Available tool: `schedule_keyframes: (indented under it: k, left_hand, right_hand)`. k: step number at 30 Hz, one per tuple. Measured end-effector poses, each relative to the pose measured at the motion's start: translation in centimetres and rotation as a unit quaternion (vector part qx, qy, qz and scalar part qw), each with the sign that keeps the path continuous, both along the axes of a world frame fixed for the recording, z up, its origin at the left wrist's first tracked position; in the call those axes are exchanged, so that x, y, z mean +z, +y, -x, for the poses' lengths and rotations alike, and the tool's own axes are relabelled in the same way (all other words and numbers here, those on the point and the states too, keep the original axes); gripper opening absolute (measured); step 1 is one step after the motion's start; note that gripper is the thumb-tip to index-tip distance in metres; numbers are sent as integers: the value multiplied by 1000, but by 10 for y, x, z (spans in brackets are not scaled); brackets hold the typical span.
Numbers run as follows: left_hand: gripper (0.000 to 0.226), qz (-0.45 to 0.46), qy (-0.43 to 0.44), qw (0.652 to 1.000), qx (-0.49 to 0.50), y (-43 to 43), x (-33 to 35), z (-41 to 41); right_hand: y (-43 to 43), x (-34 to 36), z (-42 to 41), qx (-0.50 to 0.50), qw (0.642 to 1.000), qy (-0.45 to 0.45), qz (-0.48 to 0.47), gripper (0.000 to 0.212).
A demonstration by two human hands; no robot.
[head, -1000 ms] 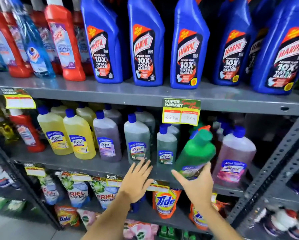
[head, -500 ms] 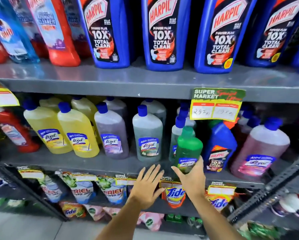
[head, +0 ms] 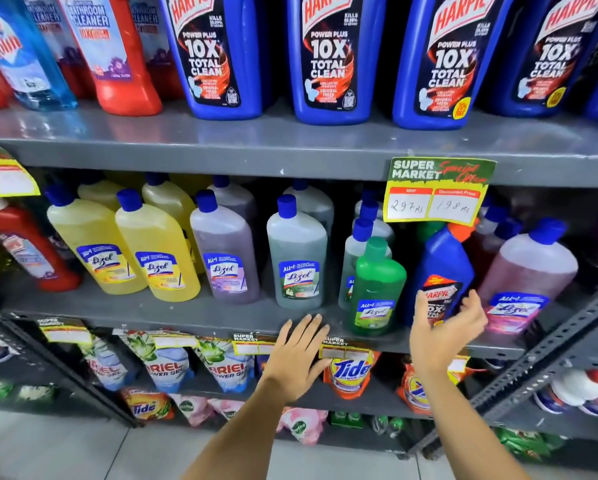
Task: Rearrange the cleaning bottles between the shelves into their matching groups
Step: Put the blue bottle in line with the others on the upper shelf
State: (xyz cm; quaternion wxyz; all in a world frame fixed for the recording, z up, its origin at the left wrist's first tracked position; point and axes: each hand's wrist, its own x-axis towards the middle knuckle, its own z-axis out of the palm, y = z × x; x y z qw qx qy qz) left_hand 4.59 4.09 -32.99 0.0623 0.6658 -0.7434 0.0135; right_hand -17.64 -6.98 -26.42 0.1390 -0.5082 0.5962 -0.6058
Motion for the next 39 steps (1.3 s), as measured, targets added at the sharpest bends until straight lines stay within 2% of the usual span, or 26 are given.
schedule_keyframes:
  k: [6, 11, 14, 16, 19, 21, 23, 25, 27, 29, 32, 37, 39]
  left_hand:
    - [57, -21, 1, 1000, 13, 0, 1, 4]
    - [59, -52, -13, 998, 23, 5, 6, 9]
    - [63, -28, -12, 999, 33, 8, 26, 11]
    - [64, 30, 9, 999, 10, 7, 54, 15]
    - [60, 150, 50, 984, -85, -1, 116, 23]
    - [53, 272, 79, 948, -143, -7, 168, 31]
    - [50, 400, 77, 899, -163, -18, 222, 37]
    - [50, 457, 53, 876, -142, -30, 270, 37]
    - [52, 434, 24, 896, -94, -42, 305, 35]
    - [54, 363, -12, 930, -47, -50, 324, 31]
    - [39, 356, -30, 933, -34, -56, 328, 32]
    - [29, 374, -17, 927, -25, -56, 324, 35]
    - [30, 372, -15, 928, -26, -53, 319, 37]
  right_hand:
    - [-26, -4, 4, 58, 994, -13, -95, 113]
    - [-25, 3, 15, 37, 987, -25, -154, 98]
    - [-5, 11, 25, 44, 989, -17, -141, 103]
    - [16, 18, 37, 55, 991, -18, -120, 103]
    - [43, 41, 58, 89, 993, -10, -76, 97]
    - [54, 72, 69, 115, 993, -20, -30, 101]
    - [59, 114, 76, 139, 989, -31, 39, 97]
    - [59, 162, 78, 154, 980, -42, 119, 90]
    - [56, 209, 76, 161, 969, -60, 179, 83]
    - [49, 252, 75, 157, 959, -58, 229, 75]
    - [28, 306, 76, 110, 960, -13, 257, 84]
    - [-12, 341, 65, 64, 983, 45, 164, 106]
    - [-24, 333, 63, 65, 990, 54, 113, 99]
